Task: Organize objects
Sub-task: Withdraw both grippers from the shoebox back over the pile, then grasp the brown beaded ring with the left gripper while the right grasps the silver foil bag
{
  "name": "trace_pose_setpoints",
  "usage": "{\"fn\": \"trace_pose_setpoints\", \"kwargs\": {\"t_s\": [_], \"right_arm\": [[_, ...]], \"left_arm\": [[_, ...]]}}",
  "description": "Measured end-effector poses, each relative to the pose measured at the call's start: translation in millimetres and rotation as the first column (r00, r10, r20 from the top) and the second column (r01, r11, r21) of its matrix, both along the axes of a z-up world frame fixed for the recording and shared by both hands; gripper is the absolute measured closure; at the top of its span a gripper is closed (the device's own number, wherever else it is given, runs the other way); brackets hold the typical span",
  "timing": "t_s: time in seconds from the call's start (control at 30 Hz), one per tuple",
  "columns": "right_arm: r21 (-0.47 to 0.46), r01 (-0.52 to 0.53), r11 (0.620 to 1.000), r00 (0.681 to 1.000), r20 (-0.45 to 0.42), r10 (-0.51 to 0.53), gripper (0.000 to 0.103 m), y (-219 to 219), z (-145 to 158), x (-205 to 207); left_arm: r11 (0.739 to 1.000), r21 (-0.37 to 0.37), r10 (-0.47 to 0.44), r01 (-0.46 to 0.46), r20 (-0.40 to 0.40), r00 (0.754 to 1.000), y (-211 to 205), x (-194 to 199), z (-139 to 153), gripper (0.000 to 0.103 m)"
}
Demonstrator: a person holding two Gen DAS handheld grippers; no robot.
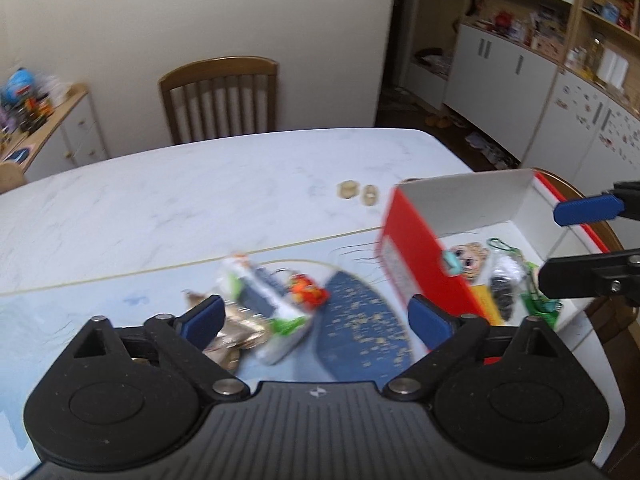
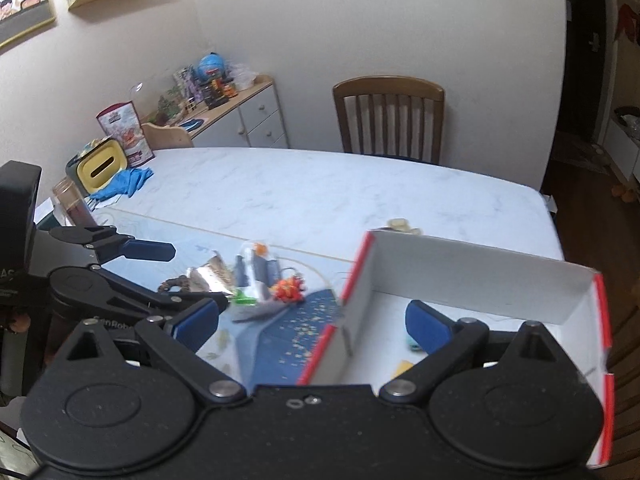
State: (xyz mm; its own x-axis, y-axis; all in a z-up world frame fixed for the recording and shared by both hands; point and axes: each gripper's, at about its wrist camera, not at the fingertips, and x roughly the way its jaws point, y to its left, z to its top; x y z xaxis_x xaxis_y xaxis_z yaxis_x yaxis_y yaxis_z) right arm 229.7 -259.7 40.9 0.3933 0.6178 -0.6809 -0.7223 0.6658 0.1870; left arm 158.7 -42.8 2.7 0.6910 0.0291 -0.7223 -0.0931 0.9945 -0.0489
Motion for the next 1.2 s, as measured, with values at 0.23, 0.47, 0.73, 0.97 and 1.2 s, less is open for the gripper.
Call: {"fn": "trace_pose_setpoints", "kwargs": {"t_s": [0.23, 0.47, 0.73, 0.97, 1.2], "right_arm": [[-0.014, -0.023, 1.0, 0.999, -0.047, 0.023, 0.003, 45.9, -7.0, -10.8], [-0.063, -0.027, 0.998, 0.998, -0.052, 0.024, 0.004, 85.4, -18.9, -13.2], [-0.111, -0.013, 0.994, 0.998, -0.061, 0.006, 0.006, 119.2, -37.2, -5.6], [-0.17, -0.002, 0.985, 0.998, -0.056, -0.007, 0.014, 146.9, -55.7, 7.9], [-0.185, -0.072, 0.98, 0.995, -0.075, 0.059, 0.022, 173.8, -67.1, 11.4]], "left_arm": [[0.998, 0.01, 0.056, -0.056, -0.015, 0.998, 50.2, -19.8, -10.2, 0.003], [0.998, 0.039, 0.054, -0.053, -0.031, 0.998, 92.7, -39.3, -30.0, 0.003], [0.998, 0.047, 0.047, -0.045, -0.059, 0.997, 122.9, -49.0, -59.1, 0.003], [0.996, 0.071, 0.064, -0.058, -0.081, 0.995, 138.3, -43.2, -85.8, 0.003], [0.996, 0.058, 0.072, -0.066, -0.103, 0.992, 162.0, -31.9, -105.7, 0.003]]}}
